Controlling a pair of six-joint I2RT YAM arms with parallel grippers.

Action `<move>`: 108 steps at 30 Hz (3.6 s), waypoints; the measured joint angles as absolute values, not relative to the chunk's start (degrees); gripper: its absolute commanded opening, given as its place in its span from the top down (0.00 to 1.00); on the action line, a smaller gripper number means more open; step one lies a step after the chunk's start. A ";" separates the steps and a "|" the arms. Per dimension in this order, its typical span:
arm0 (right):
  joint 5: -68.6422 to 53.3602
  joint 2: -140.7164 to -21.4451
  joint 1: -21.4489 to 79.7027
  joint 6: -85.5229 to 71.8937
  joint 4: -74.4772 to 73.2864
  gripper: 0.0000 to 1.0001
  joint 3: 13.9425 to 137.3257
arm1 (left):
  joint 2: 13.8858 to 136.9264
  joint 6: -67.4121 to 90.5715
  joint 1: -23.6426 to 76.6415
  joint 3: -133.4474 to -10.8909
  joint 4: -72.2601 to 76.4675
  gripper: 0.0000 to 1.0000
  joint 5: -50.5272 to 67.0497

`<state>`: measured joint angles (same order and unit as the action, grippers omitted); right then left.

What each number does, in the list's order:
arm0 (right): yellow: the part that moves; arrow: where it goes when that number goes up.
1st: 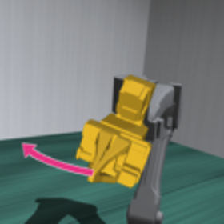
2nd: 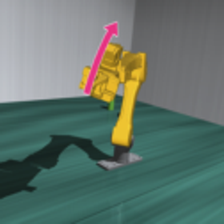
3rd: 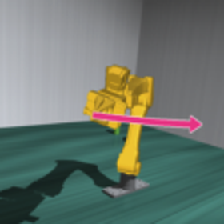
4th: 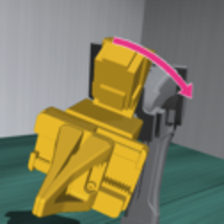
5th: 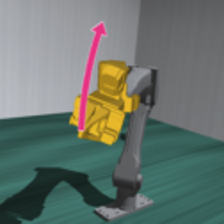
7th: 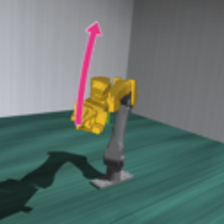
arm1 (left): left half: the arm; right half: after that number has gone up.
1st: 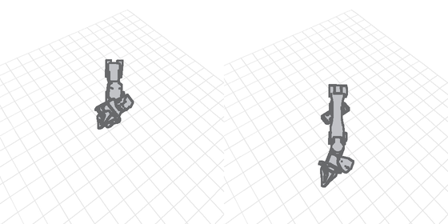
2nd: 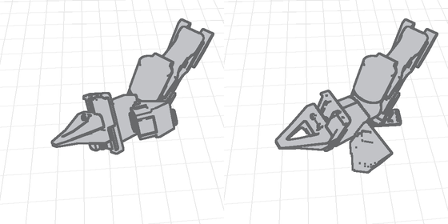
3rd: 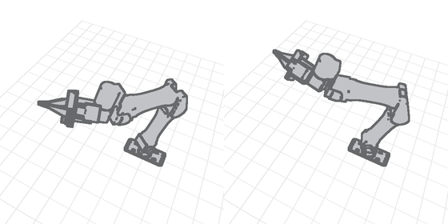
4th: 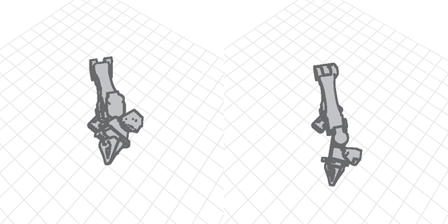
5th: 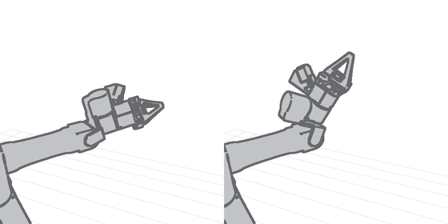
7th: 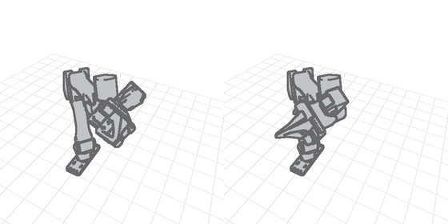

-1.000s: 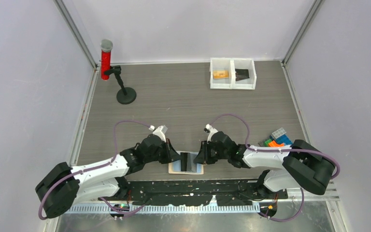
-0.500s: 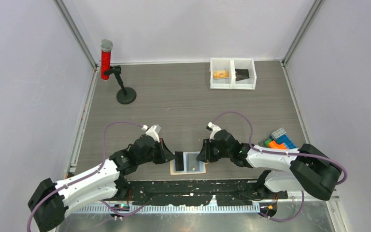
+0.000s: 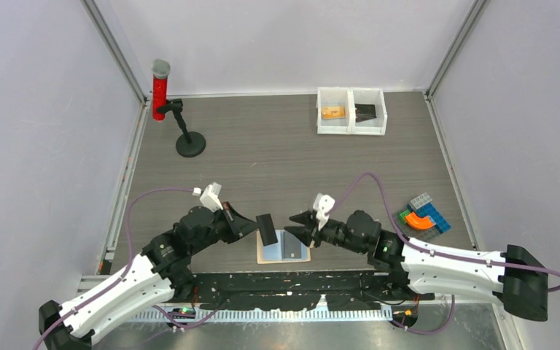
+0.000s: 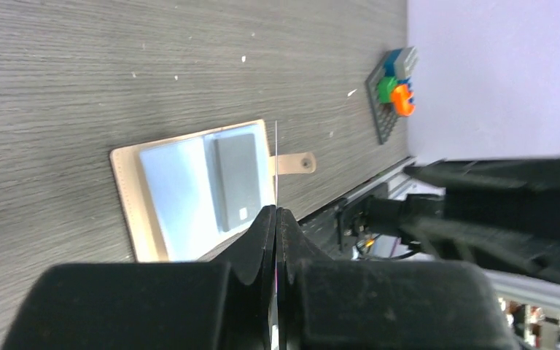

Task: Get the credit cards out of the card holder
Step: Remove the credit card from the card holder.

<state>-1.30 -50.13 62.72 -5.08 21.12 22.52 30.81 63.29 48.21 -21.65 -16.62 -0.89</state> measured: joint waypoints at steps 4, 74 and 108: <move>1.76 -48.36 69.84 9.28 28.08 0.51 16.60 | 27.62 68.34 48.21 -21.65 -16.93 1.00 -2.28; -40.29 -50.78 47.22 -23.03 8.67 0.74 32.56 | 27.75 47.97 47.88 -22.52 -1.13 1.00 20.05; -46.83 -52.73 38.50 -39.66 20.69 0.94 27.64 | 27.42 51.24 47.94 -20.05 8.73 1.00 17.91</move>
<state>-46.83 -52.73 38.50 -39.66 20.69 27.64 27.42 51.24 47.94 -20.05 8.73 17.91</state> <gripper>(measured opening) 0.103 0.012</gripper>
